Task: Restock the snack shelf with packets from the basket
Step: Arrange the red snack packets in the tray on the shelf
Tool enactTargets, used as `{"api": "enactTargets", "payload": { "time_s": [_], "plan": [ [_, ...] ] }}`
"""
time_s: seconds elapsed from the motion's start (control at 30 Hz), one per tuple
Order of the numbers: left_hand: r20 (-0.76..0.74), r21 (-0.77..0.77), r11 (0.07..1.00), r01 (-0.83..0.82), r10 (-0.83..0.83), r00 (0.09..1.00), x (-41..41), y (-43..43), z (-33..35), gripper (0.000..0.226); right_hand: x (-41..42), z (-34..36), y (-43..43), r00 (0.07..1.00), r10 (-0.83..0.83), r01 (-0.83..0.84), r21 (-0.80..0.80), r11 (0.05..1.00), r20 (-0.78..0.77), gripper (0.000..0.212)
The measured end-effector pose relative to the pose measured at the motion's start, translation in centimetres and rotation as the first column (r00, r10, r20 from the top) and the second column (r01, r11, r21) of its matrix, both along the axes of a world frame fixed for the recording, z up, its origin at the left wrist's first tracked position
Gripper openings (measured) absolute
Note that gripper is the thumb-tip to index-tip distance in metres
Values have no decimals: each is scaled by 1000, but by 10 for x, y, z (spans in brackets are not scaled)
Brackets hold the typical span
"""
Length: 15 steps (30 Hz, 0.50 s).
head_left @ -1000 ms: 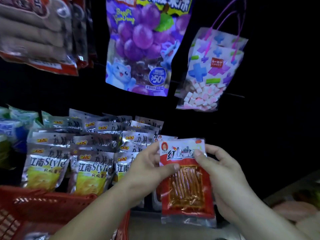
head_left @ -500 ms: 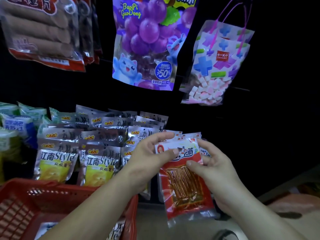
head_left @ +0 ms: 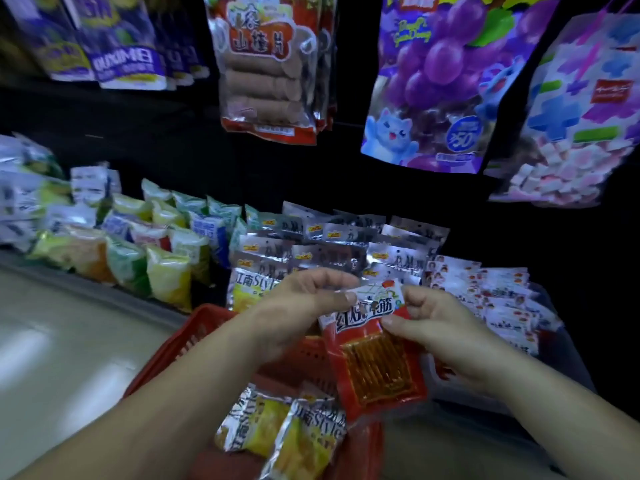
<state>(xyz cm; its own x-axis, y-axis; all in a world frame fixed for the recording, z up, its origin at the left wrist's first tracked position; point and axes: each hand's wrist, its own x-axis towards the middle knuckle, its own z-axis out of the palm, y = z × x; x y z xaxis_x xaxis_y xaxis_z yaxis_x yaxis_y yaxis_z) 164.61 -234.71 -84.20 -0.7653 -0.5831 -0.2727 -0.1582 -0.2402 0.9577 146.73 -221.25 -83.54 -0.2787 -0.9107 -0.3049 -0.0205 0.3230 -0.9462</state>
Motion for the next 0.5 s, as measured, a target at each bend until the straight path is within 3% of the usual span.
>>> {"api": "enactTargets", "payload": {
  "time_s": [0.1, 0.27, 0.4, 0.43, 0.47, 0.5],
  "plan": [
    [-54, 104, 994, -24, 30, 998, 7, 4, -5, 19, 6, -2, 2, 997, -18, 16, 26, 1000, 72, 22],
    [8, 151, 988, -32, 31, 999, 7, 5, -8, 21, 9, -6, 7, 994, -25, 19, 60, 998, 103, 21],
    [101, 33, 999, -12, 9, 995, 8, 0, -13, 14, 7, -22, 5, 993, -52, 39, 122, 992, 102, 20],
    [154, -74, 997, 13, -1, 988, 9, -3, -16, 12, 6, -30, 3, 998, -58, 54, 131, 990, 28, 24],
    [236, -192, 980, 51, -4, 972, 11, -5, -21, 8, 4, -37, 1, 990, -30, 50, 142, 989, -141, 27],
    [326, -292, 950, 109, -8, 945, 12, -7, -27, 5, 2, -41, 1, 922, 49, 24, 183, 983, -385, 27]
  ]
}}
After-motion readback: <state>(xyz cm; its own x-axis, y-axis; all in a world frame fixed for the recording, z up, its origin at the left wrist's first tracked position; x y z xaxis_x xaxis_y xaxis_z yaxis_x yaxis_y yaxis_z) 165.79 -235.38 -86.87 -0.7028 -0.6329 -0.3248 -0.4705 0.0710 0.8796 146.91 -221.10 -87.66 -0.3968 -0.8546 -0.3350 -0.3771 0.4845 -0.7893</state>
